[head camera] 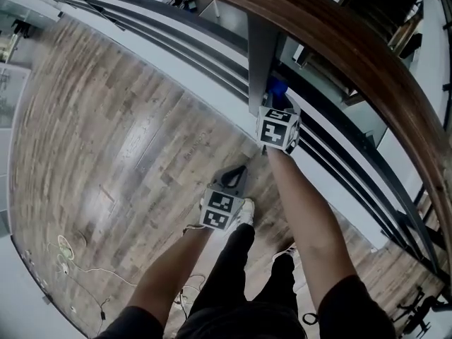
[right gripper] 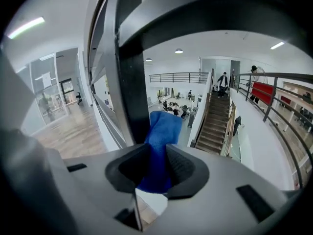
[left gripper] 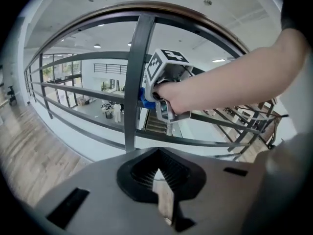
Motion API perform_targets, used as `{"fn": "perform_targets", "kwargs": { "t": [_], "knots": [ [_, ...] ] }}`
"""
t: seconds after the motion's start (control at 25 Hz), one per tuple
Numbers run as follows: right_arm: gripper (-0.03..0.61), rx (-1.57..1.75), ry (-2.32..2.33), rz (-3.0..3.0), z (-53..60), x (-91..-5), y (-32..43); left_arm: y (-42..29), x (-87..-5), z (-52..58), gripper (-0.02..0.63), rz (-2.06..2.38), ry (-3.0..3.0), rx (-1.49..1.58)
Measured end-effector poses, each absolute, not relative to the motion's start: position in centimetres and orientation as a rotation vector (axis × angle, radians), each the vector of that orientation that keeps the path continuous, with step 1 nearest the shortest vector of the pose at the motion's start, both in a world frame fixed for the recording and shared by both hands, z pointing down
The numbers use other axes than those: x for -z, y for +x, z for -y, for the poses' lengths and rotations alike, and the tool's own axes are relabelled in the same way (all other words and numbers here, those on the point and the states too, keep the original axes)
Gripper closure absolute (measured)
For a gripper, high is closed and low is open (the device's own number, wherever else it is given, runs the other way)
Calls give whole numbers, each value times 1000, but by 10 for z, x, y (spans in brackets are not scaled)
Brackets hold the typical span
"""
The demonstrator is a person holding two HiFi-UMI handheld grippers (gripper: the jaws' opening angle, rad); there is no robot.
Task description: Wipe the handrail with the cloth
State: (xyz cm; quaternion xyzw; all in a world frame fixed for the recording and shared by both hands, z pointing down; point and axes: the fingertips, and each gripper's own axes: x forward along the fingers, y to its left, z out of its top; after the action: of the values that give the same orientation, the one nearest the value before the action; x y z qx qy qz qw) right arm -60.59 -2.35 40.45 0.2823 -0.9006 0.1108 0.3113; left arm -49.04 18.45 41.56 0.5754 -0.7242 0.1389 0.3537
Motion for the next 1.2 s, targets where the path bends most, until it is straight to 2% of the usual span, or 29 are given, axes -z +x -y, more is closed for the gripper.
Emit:
{"fn": "perform_targets", "kwargs": {
  "t": [0.4, 0.8, 1.2],
  "knots": [
    [468, -317, 770, 2381, 33, -406, -552, -469, -406, -157, 611, 1882, 1497, -292],
    [468, -379, 874, 2330, 64, -412, -438, -432, -395, -109, 611, 1854, 1528, -288],
    [468, -483, 1020, 2225, 121, -412, -302, -349, -379, -47, 611, 1767, 1647, -320]
  ]
}}
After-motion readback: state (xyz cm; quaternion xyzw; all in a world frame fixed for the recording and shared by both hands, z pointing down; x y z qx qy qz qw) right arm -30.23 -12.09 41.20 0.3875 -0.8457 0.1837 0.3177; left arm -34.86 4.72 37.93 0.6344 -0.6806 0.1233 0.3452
